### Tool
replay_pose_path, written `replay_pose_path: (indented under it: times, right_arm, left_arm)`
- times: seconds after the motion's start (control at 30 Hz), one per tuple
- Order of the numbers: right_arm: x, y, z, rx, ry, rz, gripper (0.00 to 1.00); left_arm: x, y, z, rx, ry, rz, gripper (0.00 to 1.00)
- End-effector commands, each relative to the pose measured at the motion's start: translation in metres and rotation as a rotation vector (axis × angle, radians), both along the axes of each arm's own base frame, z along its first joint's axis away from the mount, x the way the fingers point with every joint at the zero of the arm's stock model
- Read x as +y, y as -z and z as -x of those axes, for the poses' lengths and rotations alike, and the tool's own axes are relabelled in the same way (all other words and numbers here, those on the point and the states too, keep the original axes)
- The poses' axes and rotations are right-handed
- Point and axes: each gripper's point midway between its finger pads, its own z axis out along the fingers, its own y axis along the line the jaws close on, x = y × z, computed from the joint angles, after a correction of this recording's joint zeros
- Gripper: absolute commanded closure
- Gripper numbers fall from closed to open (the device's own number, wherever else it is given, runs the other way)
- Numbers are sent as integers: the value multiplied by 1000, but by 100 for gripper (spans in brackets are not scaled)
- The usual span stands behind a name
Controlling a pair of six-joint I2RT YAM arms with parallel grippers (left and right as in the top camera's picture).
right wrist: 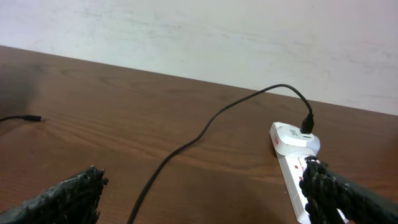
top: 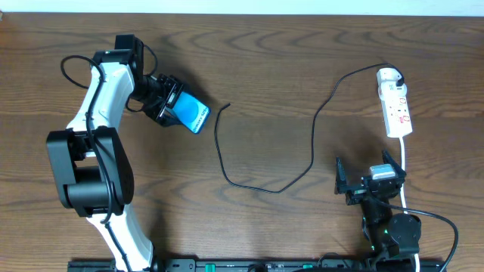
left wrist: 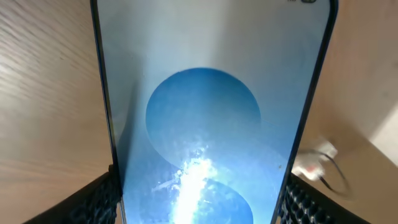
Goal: Plug charger to phone and switch on socket
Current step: 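Raise the phone upright with the left gripper toward the center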
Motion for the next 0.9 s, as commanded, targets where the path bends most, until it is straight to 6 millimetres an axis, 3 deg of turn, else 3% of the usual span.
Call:
replay_pose_path:
  times: [0.0, 0.33, 0.63, 0.87]
  right_arm:
    - [7, -3, 1, -11, -39, -18, 1]
    - [14, -15, 2, -34, -71, -173, 1]
    - [19, -25, 2, -2, -98, -221, 1]
    - [24, -36, -10, 99, -111, -218, 1]
  left_arm:
    - [-22, -29, -2, 22, -56, 188, 31]
    - [-47, -63, -1, 114, -120, 443, 31]
    - [-54, -78, -1, 174, -153, 544, 31]
    - [-57, -84, 0, 220, -180, 589, 31]
